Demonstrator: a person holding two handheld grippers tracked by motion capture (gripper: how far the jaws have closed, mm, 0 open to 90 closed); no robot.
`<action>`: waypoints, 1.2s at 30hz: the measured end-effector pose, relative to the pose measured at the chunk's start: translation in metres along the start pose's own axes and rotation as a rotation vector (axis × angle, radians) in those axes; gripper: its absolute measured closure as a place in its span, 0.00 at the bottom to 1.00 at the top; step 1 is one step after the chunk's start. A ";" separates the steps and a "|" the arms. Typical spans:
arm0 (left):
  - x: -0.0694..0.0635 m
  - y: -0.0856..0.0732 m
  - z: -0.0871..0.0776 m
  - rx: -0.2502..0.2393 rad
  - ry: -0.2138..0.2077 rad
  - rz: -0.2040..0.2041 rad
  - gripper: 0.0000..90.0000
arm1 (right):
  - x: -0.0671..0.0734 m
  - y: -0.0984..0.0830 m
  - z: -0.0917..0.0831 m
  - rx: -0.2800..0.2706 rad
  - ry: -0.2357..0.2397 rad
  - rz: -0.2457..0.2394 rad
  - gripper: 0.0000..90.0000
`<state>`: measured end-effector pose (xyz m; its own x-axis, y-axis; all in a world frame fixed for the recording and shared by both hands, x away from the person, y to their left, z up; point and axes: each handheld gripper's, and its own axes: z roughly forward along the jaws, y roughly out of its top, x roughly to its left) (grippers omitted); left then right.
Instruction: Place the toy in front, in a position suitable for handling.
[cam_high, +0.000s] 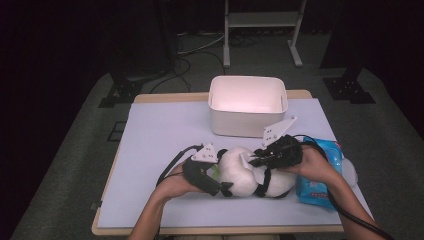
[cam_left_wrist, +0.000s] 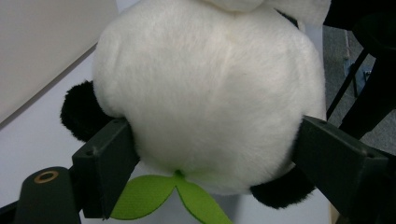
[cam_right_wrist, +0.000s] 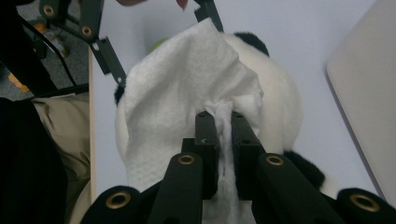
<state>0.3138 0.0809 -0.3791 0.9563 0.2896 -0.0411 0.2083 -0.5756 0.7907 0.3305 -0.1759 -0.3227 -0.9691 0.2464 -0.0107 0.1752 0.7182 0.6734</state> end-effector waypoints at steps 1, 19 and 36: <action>0.000 0.001 0.000 -0.001 0.001 0.002 0.16 | 0.001 0.004 0.001 -0.003 0.007 -0.008 0.93; 0.004 -0.005 0.003 0.015 -0.007 -0.022 0.16 | 0.007 -0.001 0.004 0.029 0.029 -0.011 0.93; 0.008 -0.016 0.014 0.043 0.004 -0.041 0.16 | 0.005 -0.019 0.006 0.070 0.009 0.021 0.93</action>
<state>0.3205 0.0815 -0.4012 0.9461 0.3162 -0.0702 0.2557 -0.5959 0.7613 0.3231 -0.1840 -0.3400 -0.9666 0.2562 0.0098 0.2070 0.7570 0.6198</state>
